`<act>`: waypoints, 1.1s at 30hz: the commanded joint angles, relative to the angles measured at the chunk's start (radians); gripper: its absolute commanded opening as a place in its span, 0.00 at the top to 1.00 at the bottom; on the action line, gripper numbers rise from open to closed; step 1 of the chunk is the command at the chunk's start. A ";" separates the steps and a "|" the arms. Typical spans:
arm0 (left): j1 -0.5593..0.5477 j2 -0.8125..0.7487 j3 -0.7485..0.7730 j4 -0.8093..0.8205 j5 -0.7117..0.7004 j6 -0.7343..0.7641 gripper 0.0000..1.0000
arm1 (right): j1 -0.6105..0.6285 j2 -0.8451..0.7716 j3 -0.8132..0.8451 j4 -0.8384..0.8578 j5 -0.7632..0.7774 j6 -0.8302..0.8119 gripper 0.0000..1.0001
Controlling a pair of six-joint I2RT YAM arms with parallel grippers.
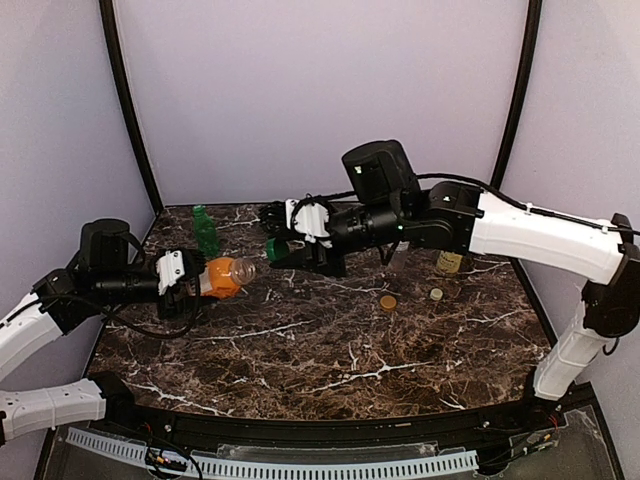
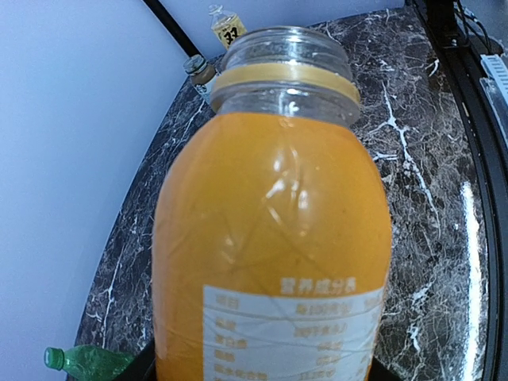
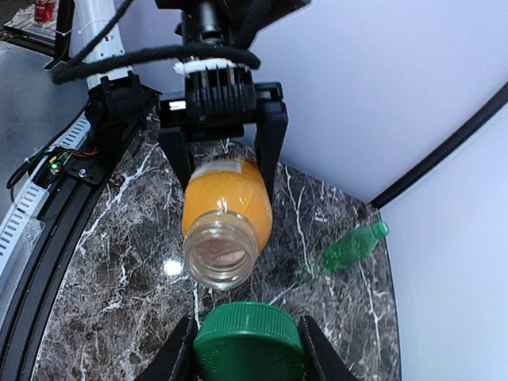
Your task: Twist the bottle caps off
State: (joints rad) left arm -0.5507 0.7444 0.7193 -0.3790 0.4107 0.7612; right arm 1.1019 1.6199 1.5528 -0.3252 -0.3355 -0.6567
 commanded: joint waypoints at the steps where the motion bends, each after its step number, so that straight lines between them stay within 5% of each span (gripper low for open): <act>1: 0.023 -0.045 -0.057 0.081 -0.027 -0.181 0.99 | -0.052 0.079 0.084 -0.088 0.198 0.128 1.00; 10: 0.246 -0.182 -0.242 0.322 -0.040 -0.673 0.98 | -0.169 0.391 0.261 -0.481 0.315 0.545 1.00; 22: 0.428 -0.322 -0.406 0.332 0.032 -0.834 0.98 | -0.180 0.600 0.283 -0.559 0.332 0.636 0.84; 33: 0.457 -0.350 -0.398 0.341 0.100 -0.830 0.98 | -0.181 0.648 0.319 -0.601 0.331 0.627 0.30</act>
State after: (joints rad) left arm -0.1017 0.4034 0.3107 -0.0750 0.4580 -0.0685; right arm 0.9226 2.2593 1.8225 -0.8867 -0.0204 -0.0345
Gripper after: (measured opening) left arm 0.579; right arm 0.619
